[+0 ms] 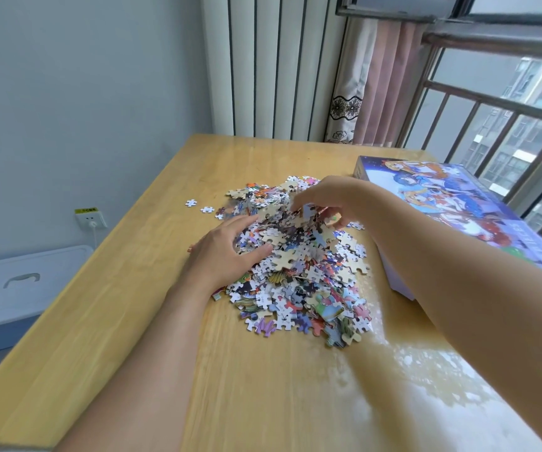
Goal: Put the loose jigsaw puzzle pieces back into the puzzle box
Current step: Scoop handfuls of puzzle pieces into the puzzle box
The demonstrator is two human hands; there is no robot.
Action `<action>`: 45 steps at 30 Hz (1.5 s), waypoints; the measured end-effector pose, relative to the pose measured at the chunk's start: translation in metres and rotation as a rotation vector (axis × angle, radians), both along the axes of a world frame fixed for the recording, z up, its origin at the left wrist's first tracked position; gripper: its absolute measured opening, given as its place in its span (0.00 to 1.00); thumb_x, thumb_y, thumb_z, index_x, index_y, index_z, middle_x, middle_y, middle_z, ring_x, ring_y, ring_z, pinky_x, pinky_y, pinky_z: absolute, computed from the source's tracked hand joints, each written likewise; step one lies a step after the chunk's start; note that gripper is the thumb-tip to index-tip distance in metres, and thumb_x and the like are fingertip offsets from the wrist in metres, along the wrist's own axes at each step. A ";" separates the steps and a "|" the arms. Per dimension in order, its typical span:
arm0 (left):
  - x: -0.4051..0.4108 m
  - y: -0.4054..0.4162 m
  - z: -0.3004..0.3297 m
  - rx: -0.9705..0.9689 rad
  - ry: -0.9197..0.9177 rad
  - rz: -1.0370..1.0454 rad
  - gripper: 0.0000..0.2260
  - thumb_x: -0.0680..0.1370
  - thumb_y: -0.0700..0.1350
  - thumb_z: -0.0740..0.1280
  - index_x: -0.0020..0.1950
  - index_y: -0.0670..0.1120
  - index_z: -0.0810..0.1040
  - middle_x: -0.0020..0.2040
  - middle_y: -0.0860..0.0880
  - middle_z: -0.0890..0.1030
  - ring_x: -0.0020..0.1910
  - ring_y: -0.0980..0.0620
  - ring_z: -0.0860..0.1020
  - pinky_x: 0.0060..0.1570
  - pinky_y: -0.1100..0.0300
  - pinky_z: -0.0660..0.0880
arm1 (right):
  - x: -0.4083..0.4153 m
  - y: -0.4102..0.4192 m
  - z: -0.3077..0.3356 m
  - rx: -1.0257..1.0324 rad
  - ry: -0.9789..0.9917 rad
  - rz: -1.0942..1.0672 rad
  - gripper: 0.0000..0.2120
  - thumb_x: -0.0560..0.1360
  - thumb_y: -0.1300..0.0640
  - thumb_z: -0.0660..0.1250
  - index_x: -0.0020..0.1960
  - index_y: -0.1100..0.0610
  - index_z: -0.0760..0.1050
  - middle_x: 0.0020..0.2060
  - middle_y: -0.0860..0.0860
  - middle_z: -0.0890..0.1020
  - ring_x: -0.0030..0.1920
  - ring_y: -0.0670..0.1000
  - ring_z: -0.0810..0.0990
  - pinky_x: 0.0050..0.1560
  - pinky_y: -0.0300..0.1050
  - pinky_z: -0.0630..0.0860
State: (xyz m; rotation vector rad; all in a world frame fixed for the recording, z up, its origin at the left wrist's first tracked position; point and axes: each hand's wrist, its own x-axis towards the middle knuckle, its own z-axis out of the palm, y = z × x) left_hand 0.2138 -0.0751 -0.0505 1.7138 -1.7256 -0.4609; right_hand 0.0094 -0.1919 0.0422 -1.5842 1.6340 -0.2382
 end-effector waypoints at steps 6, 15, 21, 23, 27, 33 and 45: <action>0.000 0.000 0.000 0.001 0.003 -0.015 0.36 0.66 0.77 0.63 0.73 0.68 0.66 0.75 0.63 0.67 0.74 0.58 0.65 0.69 0.50 0.66 | 0.001 0.013 -0.003 0.018 0.015 0.036 0.24 0.68 0.52 0.81 0.58 0.61 0.78 0.51 0.56 0.82 0.50 0.56 0.81 0.48 0.52 0.79; 0.002 0.000 -0.002 -0.011 0.019 -0.019 0.35 0.67 0.74 0.66 0.72 0.66 0.68 0.74 0.60 0.70 0.70 0.58 0.69 0.64 0.55 0.69 | -0.032 0.029 0.012 -0.130 -0.393 -0.153 0.32 0.68 0.59 0.81 0.69 0.60 0.73 0.52 0.54 0.82 0.50 0.54 0.82 0.38 0.47 0.81; -0.005 0.008 0.007 -0.363 0.046 0.066 0.20 0.74 0.54 0.75 0.65 0.54 0.79 0.63 0.56 0.80 0.61 0.58 0.76 0.59 0.63 0.70 | -0.056 0.055 0.004 -0.057 -0.636 -0.279 0.19 0.70 0.62 0.79 0.58 0.62 0.78 0.53 0.56 0.81 0.48 0.55 0.82 0.46 0.50 0.83; -0.015 0.012 0.015 -0.528 0.025 0.085 0.14 0.74 0.48 0.75 0.60 0.52 0.81 0.55 0.56 0.82 0.53 0.57 0.79 0.53 0.65 0.70 | -0.069 0.069 0.005 0.017 -0.732 -0.321 0.15 0.72 0.64 0.77 0.54 0.62 0.76 0.49 0.57 0.81 0.38 0.53 0.84 0.39 0.47 0.83; -0.037 0.018 0.027 -0.623 -0.032 0.030 0.11 0.74 0.42 0.76 0.55 0.48 0.82 0.51 0.53 0.83 0.51 0.52 0.80 0.53 0.64 0.71 | -0.088 0.089 0.012 0.120 -0.773 -0.345 0.25 0.73 0.61 0.76 0.67 0.65 0.74 0.60 0.59 0.78 0.41 0.53 0.78 0.28 0.41 0.77; -0.087 0.022 0.057 -0.347 -0.005 -0.151 0.18 0.72 0.46 0.76 0.60 0.58 0.78 0.61 0.57 0.78 0.61 0.56 0.76 0.65 0.50 0.73 | -0.122 0.120 0.031 0.172 -0.826 -0.260 0.11 0.76 0.60 0.74 0.56 0.62 0.78 0.42 0.54 0.81 0.34 0.48 0.78 0.28 0.37 0.77; -0.218 0.010 0.051 -0.033 -0.165 -0.401 0.17 0.70 0.42 0.77 0.56 0.46 0.76 0.50 0.51 0.77 0.50 0.47 0.77 0.40 0.55 0.74 | -0.188 0.163 0.031 0.130 -0.931 -0.272 0.11 0.76 0.63 0.72 0.58 0.62 0.77 0.48 0.56 0.84 0.42 0.51 0.83 0.39 0.42 0.82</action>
